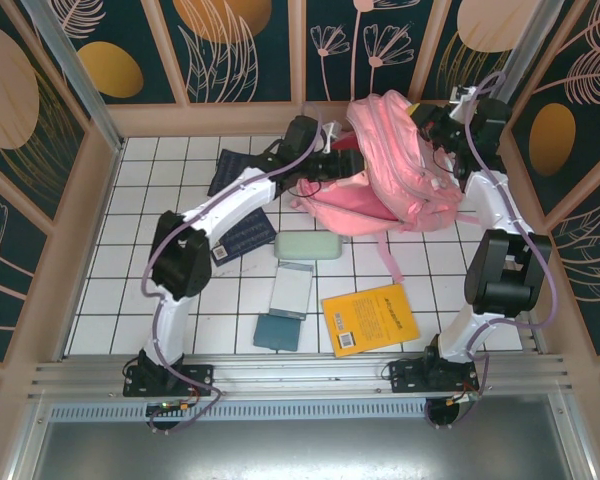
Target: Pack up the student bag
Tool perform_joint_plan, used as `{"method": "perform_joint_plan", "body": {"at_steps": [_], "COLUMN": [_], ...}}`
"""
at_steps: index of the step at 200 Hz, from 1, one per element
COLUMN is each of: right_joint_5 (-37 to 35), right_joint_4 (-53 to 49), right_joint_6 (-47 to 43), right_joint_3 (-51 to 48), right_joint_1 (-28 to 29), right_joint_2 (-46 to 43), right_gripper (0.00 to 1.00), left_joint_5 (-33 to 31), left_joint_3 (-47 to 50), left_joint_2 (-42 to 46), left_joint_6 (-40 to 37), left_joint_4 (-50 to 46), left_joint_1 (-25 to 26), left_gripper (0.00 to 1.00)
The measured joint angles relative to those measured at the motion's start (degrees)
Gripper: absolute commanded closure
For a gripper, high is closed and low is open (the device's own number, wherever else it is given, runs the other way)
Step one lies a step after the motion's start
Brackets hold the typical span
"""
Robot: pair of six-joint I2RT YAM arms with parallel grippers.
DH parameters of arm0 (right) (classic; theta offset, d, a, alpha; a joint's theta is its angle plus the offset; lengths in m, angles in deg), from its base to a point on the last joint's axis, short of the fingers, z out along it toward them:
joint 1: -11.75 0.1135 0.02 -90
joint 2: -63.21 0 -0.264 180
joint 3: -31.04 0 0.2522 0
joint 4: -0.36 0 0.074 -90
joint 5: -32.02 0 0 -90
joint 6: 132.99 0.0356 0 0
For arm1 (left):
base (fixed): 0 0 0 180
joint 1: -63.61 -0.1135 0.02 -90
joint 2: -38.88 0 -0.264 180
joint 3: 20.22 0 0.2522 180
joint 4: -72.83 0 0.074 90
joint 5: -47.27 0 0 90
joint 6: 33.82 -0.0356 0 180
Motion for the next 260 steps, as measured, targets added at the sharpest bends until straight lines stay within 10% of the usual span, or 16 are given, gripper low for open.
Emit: {"method": "perform_joint_plan", "body": {"at_steps": [133,185,260], "right_joint_5": [-1.18,-2.82,-3.65], "right_joint_4": [7.41,7.8,8.98], "right_joint_6": [15.08,15.74,15.87], "right_joint_3": [-0.07,0.13,0.13], "right_joint_1": [2.51,5.22,5.31], "right_joint_2": [0.02,1.36,1.99], "right_gripper": [1.0,1.0,1.0], "left_joint_5": [2.82,4.94,8.7], "left_joint_3": [-14.78,-30.1,-30.12], "left_joint_2": [-17.07,-30.99,-33.4], "left_joint_6": [21.29,25.4,26.27], "left_joint_4": [20.04,19.63,20.57], "left_joint_1": [-0.59,0.63,2.29], "left_gripper": [0.6,0.11,0.04]}}
